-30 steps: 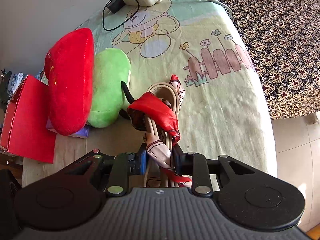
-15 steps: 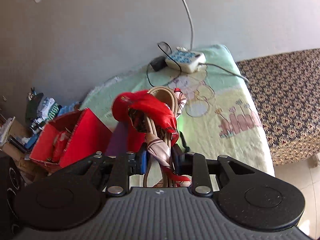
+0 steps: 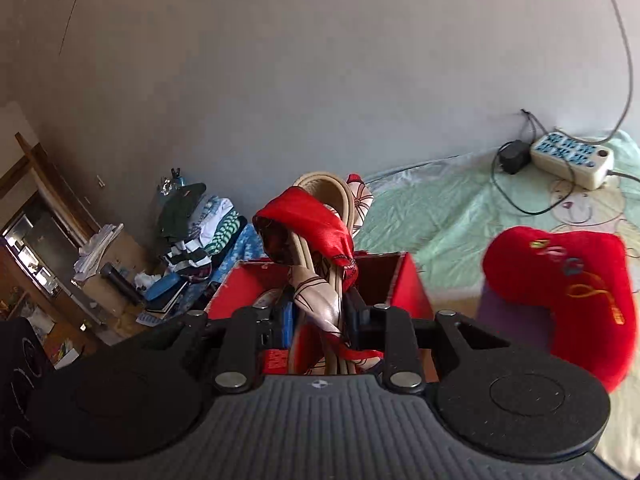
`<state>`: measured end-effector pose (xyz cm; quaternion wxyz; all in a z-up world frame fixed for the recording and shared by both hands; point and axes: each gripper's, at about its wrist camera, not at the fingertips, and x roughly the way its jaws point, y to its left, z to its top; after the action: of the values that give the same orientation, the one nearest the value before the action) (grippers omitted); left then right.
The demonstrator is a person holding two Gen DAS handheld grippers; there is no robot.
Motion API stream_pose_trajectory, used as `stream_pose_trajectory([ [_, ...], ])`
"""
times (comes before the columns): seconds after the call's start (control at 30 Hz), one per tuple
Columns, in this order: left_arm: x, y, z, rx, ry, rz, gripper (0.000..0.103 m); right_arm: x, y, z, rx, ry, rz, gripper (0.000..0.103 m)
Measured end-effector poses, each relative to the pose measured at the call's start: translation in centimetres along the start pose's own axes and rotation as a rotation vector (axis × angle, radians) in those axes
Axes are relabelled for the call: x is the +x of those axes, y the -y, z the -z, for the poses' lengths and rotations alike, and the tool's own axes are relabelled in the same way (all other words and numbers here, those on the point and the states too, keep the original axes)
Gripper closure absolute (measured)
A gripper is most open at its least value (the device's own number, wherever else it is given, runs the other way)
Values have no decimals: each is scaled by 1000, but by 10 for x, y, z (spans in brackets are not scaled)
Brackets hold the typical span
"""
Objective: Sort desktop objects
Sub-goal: 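Lift the sandals with the right gripper and carry them over the red box, then lower the sandals into the red box and open the right gripper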
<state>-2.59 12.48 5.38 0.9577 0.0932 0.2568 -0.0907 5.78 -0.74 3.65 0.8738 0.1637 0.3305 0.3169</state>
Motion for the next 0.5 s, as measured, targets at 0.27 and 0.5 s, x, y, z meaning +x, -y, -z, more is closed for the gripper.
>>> stream_pose_trajectory([
  [0.27, 58, -68, 36, -66, -237, 54, 31, 106, -20, 13, 62, -239, 96, 75],
  [0.5, 81, -98, 52, -116, -359, 106, 19, 161, -23, 23, 52, -462, 204, 75],
])
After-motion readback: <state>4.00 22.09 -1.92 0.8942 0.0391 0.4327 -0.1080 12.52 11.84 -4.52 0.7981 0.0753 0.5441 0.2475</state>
